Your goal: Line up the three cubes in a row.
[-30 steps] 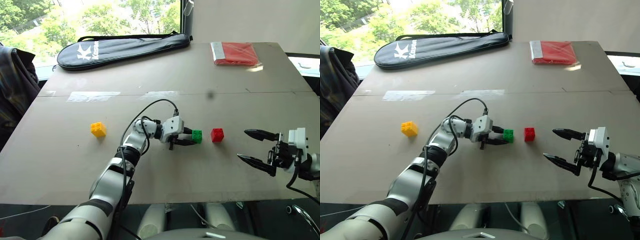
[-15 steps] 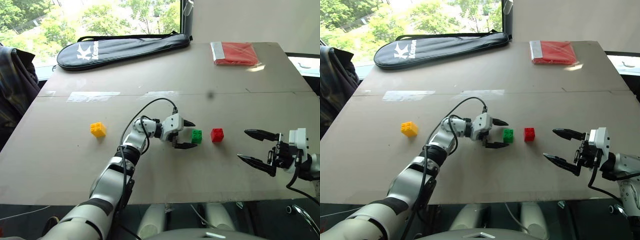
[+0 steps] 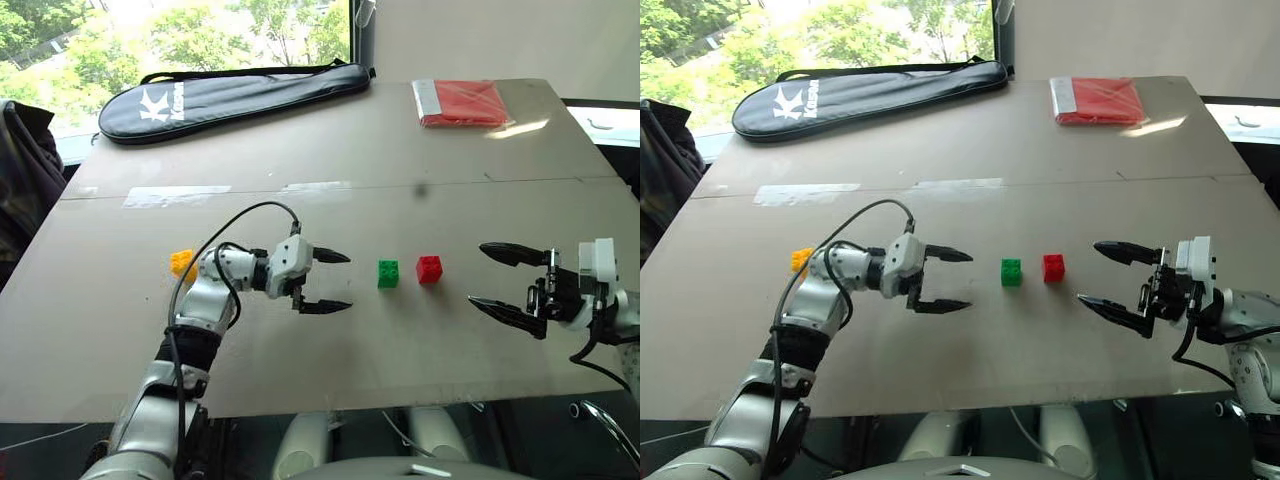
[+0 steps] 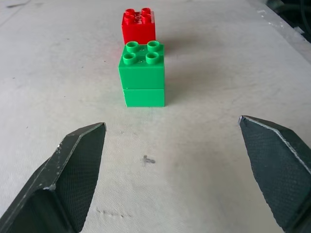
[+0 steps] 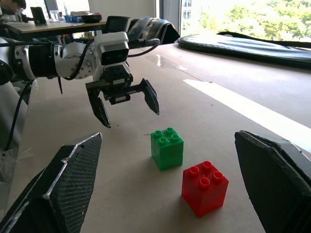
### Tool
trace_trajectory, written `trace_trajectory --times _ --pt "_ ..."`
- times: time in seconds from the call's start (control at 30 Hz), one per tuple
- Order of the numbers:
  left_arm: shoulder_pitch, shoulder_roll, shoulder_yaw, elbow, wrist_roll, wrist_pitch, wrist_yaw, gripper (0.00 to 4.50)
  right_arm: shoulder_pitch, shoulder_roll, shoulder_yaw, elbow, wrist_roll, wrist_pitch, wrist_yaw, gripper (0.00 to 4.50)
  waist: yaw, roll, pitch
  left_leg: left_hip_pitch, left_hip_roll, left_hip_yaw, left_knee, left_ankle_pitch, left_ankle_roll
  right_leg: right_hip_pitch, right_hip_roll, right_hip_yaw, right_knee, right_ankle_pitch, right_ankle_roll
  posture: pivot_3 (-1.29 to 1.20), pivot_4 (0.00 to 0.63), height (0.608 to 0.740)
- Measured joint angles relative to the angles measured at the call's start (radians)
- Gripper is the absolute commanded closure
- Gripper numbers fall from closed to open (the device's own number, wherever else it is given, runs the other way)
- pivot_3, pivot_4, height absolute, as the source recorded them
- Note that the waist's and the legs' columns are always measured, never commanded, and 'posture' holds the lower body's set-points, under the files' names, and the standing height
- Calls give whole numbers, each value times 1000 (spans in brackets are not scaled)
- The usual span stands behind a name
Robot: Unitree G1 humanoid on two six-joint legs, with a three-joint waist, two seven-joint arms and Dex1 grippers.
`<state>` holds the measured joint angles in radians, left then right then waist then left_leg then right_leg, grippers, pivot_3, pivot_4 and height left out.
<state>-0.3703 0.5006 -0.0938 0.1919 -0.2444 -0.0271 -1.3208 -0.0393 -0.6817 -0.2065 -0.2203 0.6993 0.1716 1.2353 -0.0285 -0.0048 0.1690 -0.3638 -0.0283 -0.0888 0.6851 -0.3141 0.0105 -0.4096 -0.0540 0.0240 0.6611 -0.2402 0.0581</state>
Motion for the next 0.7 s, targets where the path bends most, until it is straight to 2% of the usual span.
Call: trace_trajectory --times 0.07,0.2,0.33,0.5,0.7 --pt "75 -7 61 -122 -29 61 110 27 -17 9 8 -11 22 24 -1 0 6 0 0 0 1 0 0 0 0 0 -1 0 0 0 0 0 150 740" --pt "295 -81 232 -469 -50 203 450 27 -44 17 18 4 40 46 7 0 16 0 0 0 2 1 -1 0 0 0 -3 2 -1 0 0 0 150 740" --pt "465 -186 311 -650 -6 276 718 27 -51 24 19 66 47 41 56 0 31 0 0 0 2 1 -1 0 0 0 -2 1 -2 0 0 0 150 740" --pt "619 -273 359 -700 120 245 940 27 -57 51 1 151 80 -1 185 0 39 -1 0 2 2 2 -1 0 0 1 1 1 -2 0 0 0 150 740" --pt "683 -297 377 -658 166 172 1036 27 -54 95 -33 229 99 -78 288 0 43 -1 0 2 1 3 -1 -1 0 2 1 0 -2 0 0 0 150 740"
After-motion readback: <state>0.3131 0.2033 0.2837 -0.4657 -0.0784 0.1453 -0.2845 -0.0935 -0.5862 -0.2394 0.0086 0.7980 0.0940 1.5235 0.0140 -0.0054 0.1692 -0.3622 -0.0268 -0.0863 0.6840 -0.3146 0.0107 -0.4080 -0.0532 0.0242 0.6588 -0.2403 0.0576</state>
